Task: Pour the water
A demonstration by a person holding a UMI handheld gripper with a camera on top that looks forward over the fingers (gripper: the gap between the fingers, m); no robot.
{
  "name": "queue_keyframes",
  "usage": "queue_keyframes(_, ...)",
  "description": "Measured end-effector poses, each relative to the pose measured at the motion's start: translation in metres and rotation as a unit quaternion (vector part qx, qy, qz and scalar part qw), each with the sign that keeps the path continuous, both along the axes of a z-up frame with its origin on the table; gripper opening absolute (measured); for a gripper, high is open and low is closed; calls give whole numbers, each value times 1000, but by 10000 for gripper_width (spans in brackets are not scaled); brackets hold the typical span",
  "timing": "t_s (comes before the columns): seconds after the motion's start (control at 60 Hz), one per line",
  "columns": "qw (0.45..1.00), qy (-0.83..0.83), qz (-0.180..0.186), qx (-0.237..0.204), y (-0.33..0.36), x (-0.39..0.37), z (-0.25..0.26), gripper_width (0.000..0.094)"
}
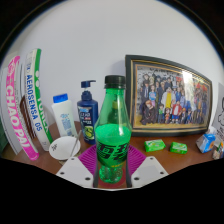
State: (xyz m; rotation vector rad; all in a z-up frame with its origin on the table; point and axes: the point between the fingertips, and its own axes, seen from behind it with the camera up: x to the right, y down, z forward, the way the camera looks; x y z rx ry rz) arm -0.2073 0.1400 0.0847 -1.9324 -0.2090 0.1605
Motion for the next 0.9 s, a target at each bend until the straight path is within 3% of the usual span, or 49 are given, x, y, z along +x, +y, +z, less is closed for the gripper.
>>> queue_keyframes(0.133,1000,1,-5,14,-3,1,2,425)
queue_keyframes(0.233,1000,-2,-8,3,-5,1,0,520)
queue_keyframes(0.367,999,-4,-15,-45,-16,1,-14,863)
queue_keyframes(0.583,994,-41,-61,-84,-65,13,5,852)
queue_keyframes(0.9,982,-68,-128,-120,-246,10,93,853)
